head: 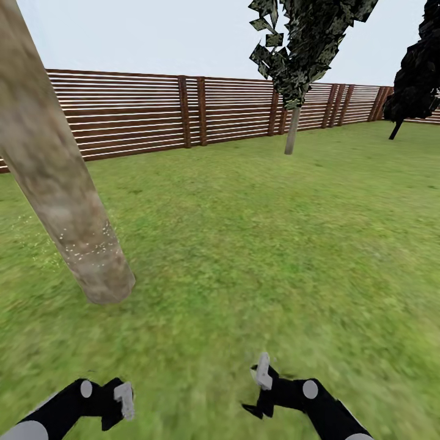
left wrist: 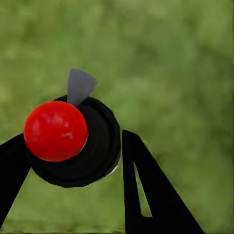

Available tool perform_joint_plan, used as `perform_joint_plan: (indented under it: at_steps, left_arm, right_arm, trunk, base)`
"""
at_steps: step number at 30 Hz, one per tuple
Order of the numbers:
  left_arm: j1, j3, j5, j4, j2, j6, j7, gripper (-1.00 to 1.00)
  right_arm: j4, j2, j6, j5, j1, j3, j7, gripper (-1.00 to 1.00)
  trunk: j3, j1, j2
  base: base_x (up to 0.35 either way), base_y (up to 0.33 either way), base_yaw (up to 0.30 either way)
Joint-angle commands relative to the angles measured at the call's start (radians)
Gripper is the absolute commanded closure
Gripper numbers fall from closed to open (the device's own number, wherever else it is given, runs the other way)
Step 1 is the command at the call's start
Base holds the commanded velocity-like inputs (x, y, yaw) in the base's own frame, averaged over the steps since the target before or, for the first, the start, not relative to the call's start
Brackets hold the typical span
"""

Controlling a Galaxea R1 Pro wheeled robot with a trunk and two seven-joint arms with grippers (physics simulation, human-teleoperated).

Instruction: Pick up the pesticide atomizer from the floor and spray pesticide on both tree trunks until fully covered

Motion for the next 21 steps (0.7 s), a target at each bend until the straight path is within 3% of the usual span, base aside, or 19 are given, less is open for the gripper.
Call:
perform_joint_plan:
  at_steps: [1,3,4,6,7,9,10,11,12,14,18,21]
  left_arm:
    - [-0.001,0.048,0.007,0.053,0.002,-0.011,0.060,1.00]
    - [0.000,0.183,0.044,0.130,0.003,-0.011,0.169,1.00]
    - [0.000,0.275,0.079,0.153,0.003,-0.011,0.229,1.00]
    - [0.016,0.435,0.139,0.172,0.003,-0.017,0.354,1.00]
    - [0.038,0.499,0.162,0.168,-0.001,-0.023,0.415,1.00]
    - [0.066,0.608,0.207,0.168,-0.006,-0.061,0.502,1.00]
    - [0.081,0.670,0.244,0.173,-0.006,-0.122,0.524,1.00]
    - [0.101,0.713,0.277,0.174,-0.006,-0.163,0.532,1.00]
    - [0.122,0.748,0.308,0.174,-0.006,-0.189,0.536,1.00]
    - [0.163,0.783,0.343,0.170,-0.006,-0.215,0.539,1.00]
    - [0.190,0.796,0.355,0.175,-0.006,-0.305,0.540,1.00]
    - [0.193,0.796,0.356,0.176,-0.006,-0.315,0.540,1.00]
  right_arm:
    - [0.078,-0.033,-0.005,0.002,0.000,-0.003,-0.097,-1.00]
    - [0.250,-0.066,-0.006,-0.013,0.000,-0.003,-0.314,-1.00]
    - [0.337,-0.071,-0.006,-0.044,0.000,-0.003,-0.458,-1.00]
    - [0.458,-0.075,-0.017,-0.151,0.001,-0.002,-0.712,-1.00]
    - [0.486,-0.076,-0.034,-0.219,0.002,-0.002,-0.794,-1.00]
    - [0.504,-0.076,-0.079,-0.351,0.003,-0.002,-0.863,-1.00]
    - [0.508,-0.077,-0.113,-0.439,0.003,-0.003,-0.878,-1.00]
    - [0.511,-0.078,-0.150,-0.502,0.004,-0.003,-0.883,-1.00]
    - [0.512,-0.078,-0.194,-0.552,0.004,-0.002,-0.886,-1.00]
    - [0.516,-0.078,-0.265,-0.597,0.005,-0.001,-0.888,-1.00]
    - [0.515,-0.078,-0.294,-0.613,0.006,-0.001,-0.889,-1.00]
    - [0.514,-0.077,-0.295,-0.614,0.006,0.000,-0.889,-1.00]
  trunk:
    - [-0.001,0.000,0.000]
    - [-0.001,0.000,0.000]
    - [-0.001,0.000,0.000]
    - [-0.001,0.000,0.000]
    - [-0.001,0.000,0.000]
    - [-0.001,0.000,0.000]
    - [-0.001,0.000,0.000]
    - [-0.001,0.000,0.000]
    - [-0.001,0.000,0.000]
    - [-0.001,0.000,0.000]
    - [-0.001,0.000,0.000]
    - [-0.001,0.000,0.000]
  base:
    - [0.000,0.000,0.000]
    - [0.000,0.000,0.000]
    - [0.000,0.000,0.000]
    - [0.000,0.000,0.000]
    - [0.000,0.000,0.000]
    - [0.000,0.000,0.000]
    - [0.000,0.000,0.000]
    - [0.000,0.000,0.000]
    - [0.000,0.000,0.000]
    - [0.000,0.000,0.000]
    - [0.000,0.000,0.000]
    - [0.000,0.000,0.000]
